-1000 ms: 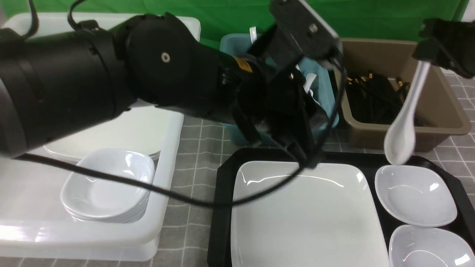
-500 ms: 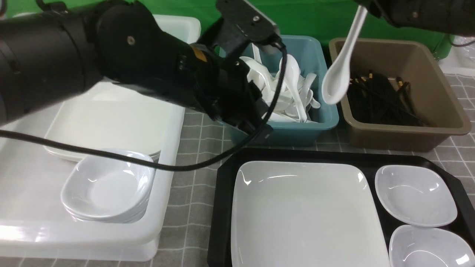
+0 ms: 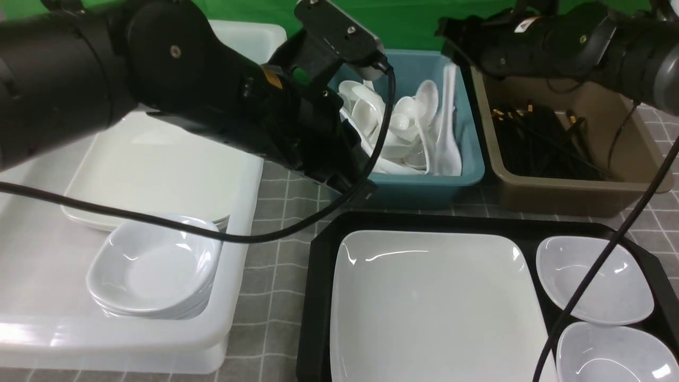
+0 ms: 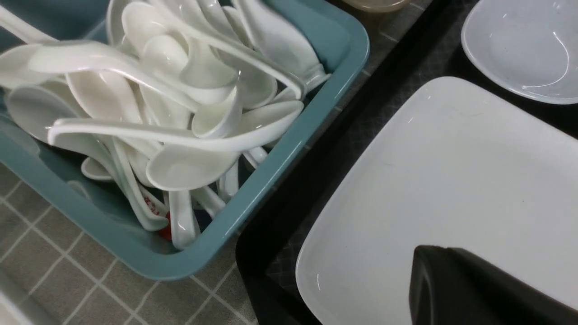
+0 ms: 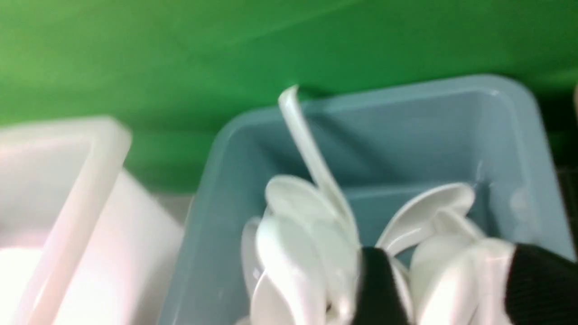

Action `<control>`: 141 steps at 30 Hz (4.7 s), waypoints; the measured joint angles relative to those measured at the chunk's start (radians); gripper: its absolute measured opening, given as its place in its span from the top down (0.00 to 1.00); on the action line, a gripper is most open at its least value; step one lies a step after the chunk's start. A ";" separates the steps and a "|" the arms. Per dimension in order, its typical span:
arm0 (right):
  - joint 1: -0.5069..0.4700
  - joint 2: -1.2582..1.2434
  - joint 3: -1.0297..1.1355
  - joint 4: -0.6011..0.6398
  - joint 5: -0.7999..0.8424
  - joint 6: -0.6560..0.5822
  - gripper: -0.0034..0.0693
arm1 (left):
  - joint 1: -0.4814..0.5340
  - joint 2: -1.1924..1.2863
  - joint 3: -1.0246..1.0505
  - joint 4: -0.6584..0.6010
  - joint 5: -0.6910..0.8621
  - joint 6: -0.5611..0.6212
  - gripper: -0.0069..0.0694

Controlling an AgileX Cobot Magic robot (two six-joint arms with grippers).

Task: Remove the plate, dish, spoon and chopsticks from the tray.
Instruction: Use the right arm to put the soup spoon into the small storage box in the middle, then use the right arm to grab a small plate from the dinner plate, then use the right arm to put the small plate into the large storage box on the left, then use the right arm to grab a small plate from the dinner plate

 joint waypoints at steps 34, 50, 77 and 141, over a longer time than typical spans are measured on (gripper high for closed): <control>0.095 -0.667 0.876 -0.339 0.791 -0.235 0.18 | -0.172 -0.002 0.060 -0.044 0.336 -0.158 0.91; 0.171 -0.600 1.081 -0.473 0.533 -0.089 0.17 | -0.295 -0.001 0.066 -0.059 0.182 -0.094 0.91; 0.173 -0.934 0.702 -0.465 0.840 -0.012 0.86 | -0.231 -0.061 0.043 0.016 0.111 -0.293 0.91; 0.244 -0.378 0.039 -0.587 1.027 -0.135 0.85 | -0.073 -0.360 0.231 0.039 0.299 -0.411 0.91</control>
